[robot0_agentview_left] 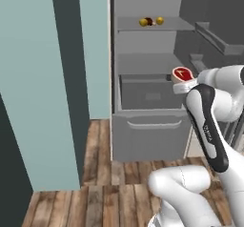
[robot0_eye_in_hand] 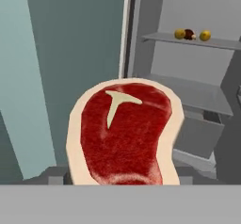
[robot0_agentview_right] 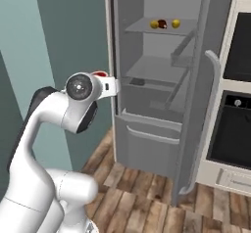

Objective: Place one lemon and one steak in each tupperware on the nearby counter, to pack two identical lunches.

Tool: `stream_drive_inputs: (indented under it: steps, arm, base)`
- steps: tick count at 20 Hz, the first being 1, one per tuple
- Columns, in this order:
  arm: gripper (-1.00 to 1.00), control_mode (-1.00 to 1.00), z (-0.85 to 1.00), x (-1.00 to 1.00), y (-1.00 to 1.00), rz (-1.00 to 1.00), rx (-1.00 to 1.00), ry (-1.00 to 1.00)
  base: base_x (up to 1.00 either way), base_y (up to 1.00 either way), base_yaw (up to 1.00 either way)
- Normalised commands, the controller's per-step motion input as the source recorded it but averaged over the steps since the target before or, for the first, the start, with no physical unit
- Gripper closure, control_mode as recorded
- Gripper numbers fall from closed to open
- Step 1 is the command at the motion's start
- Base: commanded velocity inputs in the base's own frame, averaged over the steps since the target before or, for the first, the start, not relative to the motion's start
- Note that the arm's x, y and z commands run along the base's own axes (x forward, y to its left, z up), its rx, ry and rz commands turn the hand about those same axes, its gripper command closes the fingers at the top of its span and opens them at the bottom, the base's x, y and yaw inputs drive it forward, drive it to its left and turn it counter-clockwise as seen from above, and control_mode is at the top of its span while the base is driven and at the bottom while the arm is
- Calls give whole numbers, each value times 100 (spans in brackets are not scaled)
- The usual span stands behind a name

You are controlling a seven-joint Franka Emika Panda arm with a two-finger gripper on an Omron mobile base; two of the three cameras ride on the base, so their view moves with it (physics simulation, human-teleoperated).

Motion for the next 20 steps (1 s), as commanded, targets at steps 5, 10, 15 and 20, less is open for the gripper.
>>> stream_drive_inputs:
  steps: [5, 10, 15, 20]
  arm:
    - [100, 100, 0, 0, 0, 0, 0, 0]
    - [100, 100, 0, 0, 0, 0, 0, 0]
    - [100, 100, 0, 0, 0, 0, 0, 0]
    - [100, 100, 0, 0, 0, 0, 0, 0]
  base:
    - [28, 0, 48]
    - [0, 0, 56]
    - [1, 0, 58]
    - [0, 0, 59]
